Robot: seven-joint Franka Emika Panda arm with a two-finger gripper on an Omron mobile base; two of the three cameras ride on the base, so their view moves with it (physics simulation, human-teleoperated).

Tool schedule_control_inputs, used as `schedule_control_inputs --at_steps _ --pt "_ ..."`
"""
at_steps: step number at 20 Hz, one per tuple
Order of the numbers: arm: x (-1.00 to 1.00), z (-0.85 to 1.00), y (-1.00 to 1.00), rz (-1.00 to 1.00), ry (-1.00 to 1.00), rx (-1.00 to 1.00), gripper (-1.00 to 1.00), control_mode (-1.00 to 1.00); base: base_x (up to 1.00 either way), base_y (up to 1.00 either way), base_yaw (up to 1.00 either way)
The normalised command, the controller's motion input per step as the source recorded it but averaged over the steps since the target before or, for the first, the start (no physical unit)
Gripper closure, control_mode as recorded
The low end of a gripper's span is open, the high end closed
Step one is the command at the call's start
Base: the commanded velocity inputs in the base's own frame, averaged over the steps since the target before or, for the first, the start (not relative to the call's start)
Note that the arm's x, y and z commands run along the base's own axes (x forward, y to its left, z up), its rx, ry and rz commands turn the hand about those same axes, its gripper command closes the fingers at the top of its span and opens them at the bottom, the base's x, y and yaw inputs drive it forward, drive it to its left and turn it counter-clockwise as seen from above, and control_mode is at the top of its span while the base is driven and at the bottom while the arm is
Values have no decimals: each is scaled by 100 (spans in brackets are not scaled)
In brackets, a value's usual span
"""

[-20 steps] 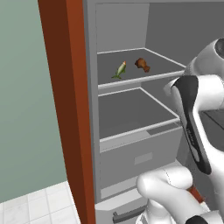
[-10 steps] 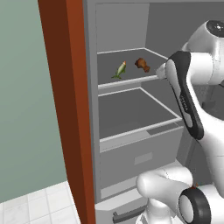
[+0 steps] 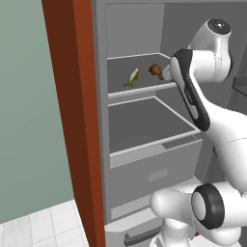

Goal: Gather the lemon and corn from the fridge and place them on a tray on the dining counter. Then gather the chicken drumstick and fish from the fridge and place them on the other tray.

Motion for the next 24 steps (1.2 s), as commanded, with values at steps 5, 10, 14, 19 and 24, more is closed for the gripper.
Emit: schedule_control_inputs --at_steps 5,10,14,19,24 --pt "54 -10 9 -8 4 0 -100 -100 0 0 0" --pt "54 -9 1 -3 6 0 -100 -100 0 0 0" --pt "55 -11 0 0 4 0 -100 -100 0 0 0" --pt "57 -12 0 0 5 0 -100 -100 0 0 0" --pt "55 -11 0 0 4 0 -100 -100 0 0 0"
